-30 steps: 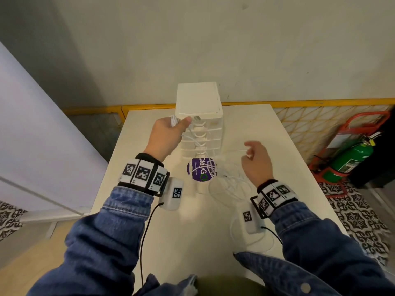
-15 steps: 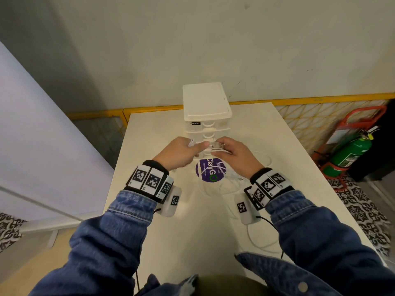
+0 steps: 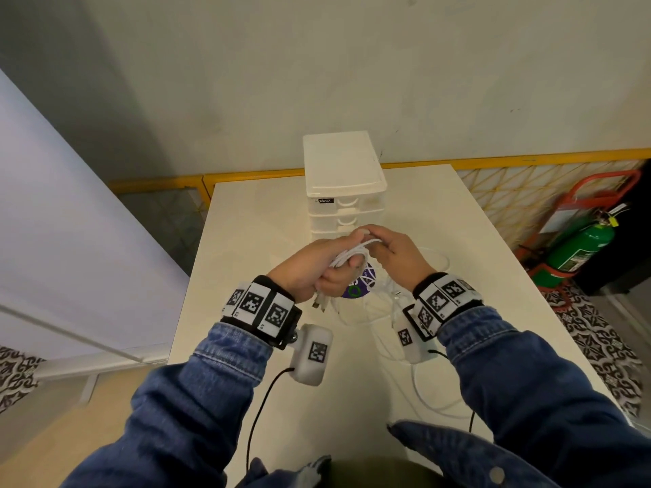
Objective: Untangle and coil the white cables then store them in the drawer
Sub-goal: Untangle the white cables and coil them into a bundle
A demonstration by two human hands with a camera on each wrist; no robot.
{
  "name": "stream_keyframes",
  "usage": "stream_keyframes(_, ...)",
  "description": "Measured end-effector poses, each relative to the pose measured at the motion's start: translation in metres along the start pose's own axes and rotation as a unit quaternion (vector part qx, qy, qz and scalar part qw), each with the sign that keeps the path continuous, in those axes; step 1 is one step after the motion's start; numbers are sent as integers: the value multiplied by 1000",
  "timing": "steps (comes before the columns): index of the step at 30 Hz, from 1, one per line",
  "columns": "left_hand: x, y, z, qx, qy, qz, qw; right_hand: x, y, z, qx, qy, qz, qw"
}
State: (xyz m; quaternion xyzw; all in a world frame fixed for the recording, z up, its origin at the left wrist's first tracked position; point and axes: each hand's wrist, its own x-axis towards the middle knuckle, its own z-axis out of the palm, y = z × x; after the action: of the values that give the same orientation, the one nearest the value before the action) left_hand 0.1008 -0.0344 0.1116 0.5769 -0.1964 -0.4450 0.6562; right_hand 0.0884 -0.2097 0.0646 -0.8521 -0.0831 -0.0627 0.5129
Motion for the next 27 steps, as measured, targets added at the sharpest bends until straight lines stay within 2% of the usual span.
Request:
stream_keyframes(3,3,9,4,-102,-24,59,993,-3,6,6,-18,19,9,1000)
stream_keyframes(5,7,15,7,-152,-14,96,984,-6,14,12,-20,18,29,999)
stream_keyframes(11,24,27,10,-272,5,217,937,-26,24,20,-30,-12,84,996)
stream_keyframes(17,35,35,6,-296,112,318,894,-27,31,11,-78,-50,66,993)
stream_keyframes(24,42,37,9,-315,261,363,837,-30,24,7,-99,-71,8,993)
stream_keyframes(27,47,32,10,-261,345,368,823,-31,19,4,-119,-109,-4,987)
